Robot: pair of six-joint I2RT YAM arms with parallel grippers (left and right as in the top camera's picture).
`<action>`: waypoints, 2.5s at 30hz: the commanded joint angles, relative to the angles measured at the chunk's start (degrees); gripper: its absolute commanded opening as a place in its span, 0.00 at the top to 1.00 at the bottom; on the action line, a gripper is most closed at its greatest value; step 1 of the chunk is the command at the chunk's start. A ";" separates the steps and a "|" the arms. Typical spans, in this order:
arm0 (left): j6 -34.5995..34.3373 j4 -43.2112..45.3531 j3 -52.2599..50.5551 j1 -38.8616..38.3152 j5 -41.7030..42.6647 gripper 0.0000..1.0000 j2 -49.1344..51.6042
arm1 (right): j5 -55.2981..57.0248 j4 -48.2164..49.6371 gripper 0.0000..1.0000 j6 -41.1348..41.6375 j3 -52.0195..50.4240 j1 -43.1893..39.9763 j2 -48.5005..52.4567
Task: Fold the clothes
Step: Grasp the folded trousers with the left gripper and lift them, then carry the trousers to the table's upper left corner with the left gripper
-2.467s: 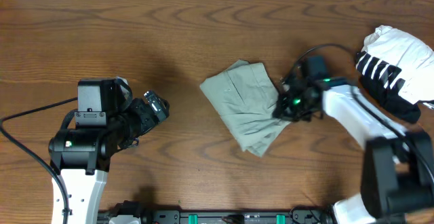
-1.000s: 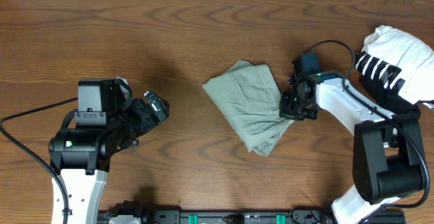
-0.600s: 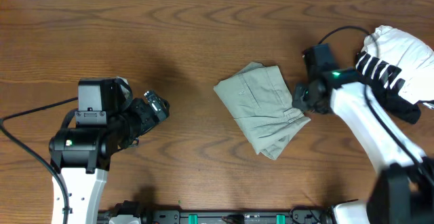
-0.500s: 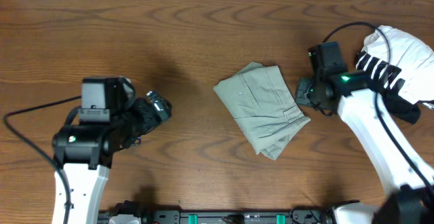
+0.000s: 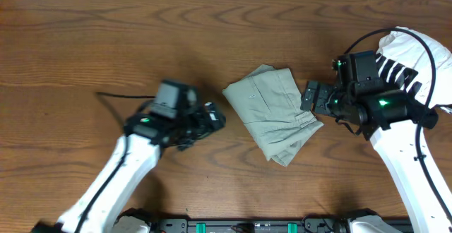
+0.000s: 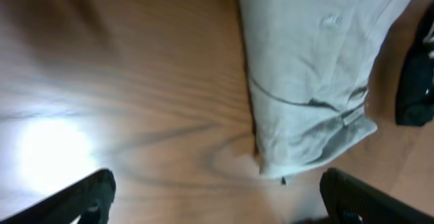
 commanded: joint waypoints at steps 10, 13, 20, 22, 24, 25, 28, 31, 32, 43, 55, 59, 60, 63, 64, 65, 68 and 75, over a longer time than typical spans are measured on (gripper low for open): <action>-12.26 19.52 -0.07 -10.69 0.55 0.02 15.04 | -1.70 -2.49 0.01 -2.47 0.79 -0.15 -1.42; -12.39 21.79 -0.07 -11.28 0.57 0.02 18.40 | -1.68 -2.73 0.01 -3.23 0.81 -0.15 -1.42; -12.63 29.18 -0.07 -12.35 0.85 0.02 23.54 | -1.68 -2.91 0.01 -3.21 0.79 -0.15 -1.42; -12.90 30.60 -0.07 -12.46 1.14 0.02 24.28 | -1.70 -3.06 0.01 -3.21 0.79 -0.15 -1.42; -13.03 32.09 -0.07 -12.50 1.22 0.02 24.96 | -1.70 -3.30 0.01 -3.21 0.79 -0.15 -1.42; -13.03 32.63 -0.07 -12.48 1.22 0.02 25.22 | -1.70 -3.34 0.01 -3.21 0.79 -0.15 -1.42; -13.09 34.36 -0.07 -12.48 1.20 0.02 26.27 | -1.70 -3.56 0.01 -3.19 0.79 -0.15 -1.42; -13.25 36.37 -0.07 -12.48 1.20 0.02 27.93 | -1.70 -3.87 0.01 -3.19 0.79 -0.15 -1.42; -13.51 37.09 -0.07 -12.48 1.18 0.02 28.57 | -1.70 -3.96 0.01 -3.19 0.79 -0.15 -1.42; -14.51 40.68 -0.07 -12.48 0.96 0.35 32.68 | -1.70 -5.01 0.01 -3.19 0.79 -0.15 -1.42; -15.15 44.15 -0.04 -10.19 -6.64 0.94 32.65 | -1.46 -8.39 0.01 -3.23 0.79 -0.15 -1.42; -20.50 46.36 -0.04 -5.16 -6.86 0.94 32.65 | -1.44 -10.01 0.01 -3.23 0.79 -0.15 -1.42; -20.98 46.99 -0.04 -3.41 -6.93 0.94 32.65 | -1.46 -10.25 0.01 -3.23 0.79 -0.15 -1.42; -21.44 48.50 -0.04 1.73 -8.17 0.94 32.65 | -1.46 -10.73 0.01 -3.23 0.76 -0.15 -1.42; -22.21 48.92 -0.04 3.85 -9.35 0.94 32.65 | -1.46 -10.86 0.01 -3.23 0.76 -0.15 -1.42; -22.84 49.57 -0.04 5.66 -10.51 0.94 32.65 | -1.46 -11.06 0.01 -3.23 0.76 -0.15 -1.42; -23.12 52.57 0.00 12.15 -13.51 0.94 32.68 | -1.46 -11.76 0.01 -3.21 0.70 -0.15 -1.42; -23.26 54.58 2.36 25.86 -16.61 0.94 33.92 | -1.46 -13.11 0.01 -3.19 0.68 -0.15 -1.42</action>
